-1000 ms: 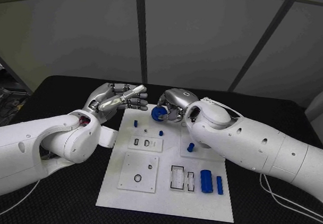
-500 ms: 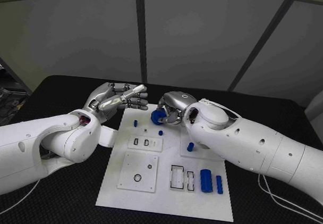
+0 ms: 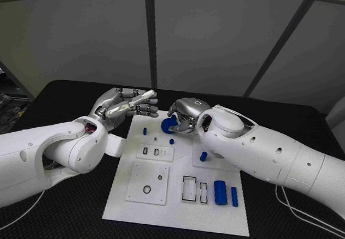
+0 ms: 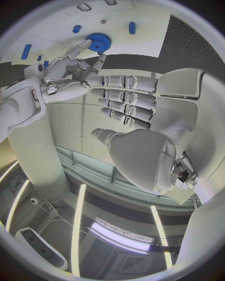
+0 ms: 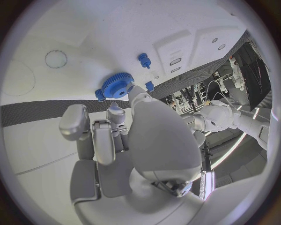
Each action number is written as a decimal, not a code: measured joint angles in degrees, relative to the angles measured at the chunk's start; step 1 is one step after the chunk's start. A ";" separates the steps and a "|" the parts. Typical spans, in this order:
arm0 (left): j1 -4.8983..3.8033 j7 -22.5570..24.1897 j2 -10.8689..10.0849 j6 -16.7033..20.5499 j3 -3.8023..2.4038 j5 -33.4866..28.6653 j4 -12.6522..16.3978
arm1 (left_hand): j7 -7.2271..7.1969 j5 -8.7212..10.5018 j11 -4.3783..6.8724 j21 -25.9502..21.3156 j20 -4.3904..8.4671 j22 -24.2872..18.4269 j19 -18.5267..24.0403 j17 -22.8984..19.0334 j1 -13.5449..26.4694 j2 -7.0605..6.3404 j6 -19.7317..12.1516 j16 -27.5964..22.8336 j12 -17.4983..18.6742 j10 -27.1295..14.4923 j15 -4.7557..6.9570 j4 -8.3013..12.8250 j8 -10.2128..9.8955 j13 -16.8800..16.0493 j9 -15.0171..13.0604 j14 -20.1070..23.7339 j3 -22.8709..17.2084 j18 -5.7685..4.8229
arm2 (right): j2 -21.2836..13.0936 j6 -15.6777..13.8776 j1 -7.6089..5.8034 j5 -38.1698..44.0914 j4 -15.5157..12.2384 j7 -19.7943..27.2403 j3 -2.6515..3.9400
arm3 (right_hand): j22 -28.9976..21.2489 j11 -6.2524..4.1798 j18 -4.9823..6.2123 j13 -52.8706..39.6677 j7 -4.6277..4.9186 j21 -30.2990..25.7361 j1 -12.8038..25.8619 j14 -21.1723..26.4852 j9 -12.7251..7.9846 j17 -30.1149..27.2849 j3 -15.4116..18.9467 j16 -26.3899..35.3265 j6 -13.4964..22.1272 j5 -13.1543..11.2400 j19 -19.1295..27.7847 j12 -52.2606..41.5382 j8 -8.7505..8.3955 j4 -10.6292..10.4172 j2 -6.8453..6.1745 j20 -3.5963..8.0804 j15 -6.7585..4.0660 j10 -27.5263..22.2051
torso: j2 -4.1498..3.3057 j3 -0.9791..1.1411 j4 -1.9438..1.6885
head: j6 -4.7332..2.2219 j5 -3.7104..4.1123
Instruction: Assemble the parts on the task board
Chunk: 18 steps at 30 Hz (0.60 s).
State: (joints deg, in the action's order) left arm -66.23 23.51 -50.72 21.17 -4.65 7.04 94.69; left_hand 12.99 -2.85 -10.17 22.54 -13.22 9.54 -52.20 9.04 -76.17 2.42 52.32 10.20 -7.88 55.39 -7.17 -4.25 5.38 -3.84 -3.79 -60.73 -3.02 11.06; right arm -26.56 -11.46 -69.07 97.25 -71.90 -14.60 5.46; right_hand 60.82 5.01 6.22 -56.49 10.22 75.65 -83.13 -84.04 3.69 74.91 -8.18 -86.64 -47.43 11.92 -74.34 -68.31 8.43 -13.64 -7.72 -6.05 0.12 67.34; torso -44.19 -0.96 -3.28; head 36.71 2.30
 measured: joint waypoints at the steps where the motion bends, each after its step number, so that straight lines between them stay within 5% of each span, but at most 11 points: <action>1: 0.00 0.00 0.00 0.00 0.00 0.00 0.00 | 0.00 0.00 0.00 0.00 0.00 0.00 0.00 0.00 0.00 0.00 0.00 0.00 0.00 0.00 0.00 0.00 0.00 0.00 0.00 0.00 0.00 0.00 | 0.01 0.05 0.00 -0.01 0.01 0.01 0.00 | 0.00 0.00 0.00 -0.01 0.01 0.00 0.00 0.00 0.04 0.00 0.06 0.00 0.01 0.24 -0.13 0.00 0.00 -0.06 0.00 -0.14 0.00 0.00 | 0.00 0.00 0.00 | -0.01 0.01; 11: 0.00 0.00 -0.09 0.00 0.00 0.00 0.05 | 0.00 0.00 0.00 0.00 0.00 0.00 0.00 0.00 0.00 0.00 0.00 0.00 0.00 0.00 0.00 0.00 0.00 0.00 0.00 0.00 0.00 0.00 | -0.15 1.01 0.01 -1.10 0.05 0.15 0.00 | 0.71 -0.18 0.01 -2.62 -0.41 0.00 6.22 0.20 0.54 0.00 0.71 -0.41 -2.71 6.36 -0.39 -1.93 0.67 -2.59 2.39 -0.39 0.20 1.26 | 0.00 -0.01 -0.03 | -0.03 0.07; 18: 0.00 0.00 -0.18 0.01 0.00 0.00 0.13 | 0.00 0.00 0.00 0.00 0.00 0.00 0.00 0.00 0.00 0.00 0.00 0.00 0.00 0.00 0.00 0.00 0.00 0.00 0.00 0.00 0.00 0.00 | -0.36 2.14 -0.09 -2.67 -0.04 0.33 0.08 | 1.47 -0.21 0.00 -4.46 -0.75 0.40 11.41 0.20 0.41 0.00 1.65 -0.83 -3.55 6.90 -0.40 -3.29 0.64 -3.01 3.37 -0.39 0.20 2.28 | 0.01 -0.01 -0.03 | 0.12 0.10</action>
State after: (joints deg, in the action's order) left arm -66.23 23.50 -50.91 21.18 -4.65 7.04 94.83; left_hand 12.99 -2.85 -10.17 22.54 -13.22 9.54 -52.20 9.03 -76.17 2.42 52.32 10.20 -7.88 55.39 -7.17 -4.25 5.38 -3.84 -3.79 -60.73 -3.02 11.06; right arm -26.91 -9.33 -69.16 94.59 -71.94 -14.27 5.54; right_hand 62.30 4.80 6.22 -60.96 9.47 76.05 -71.71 -83.84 4.09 74.91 -6.53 -87.46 -50.99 18.82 -74.73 -71.61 9.07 -16.65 -4.35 -6.45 0.31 69.62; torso -44.18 -0.96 -3.31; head 36.83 2.40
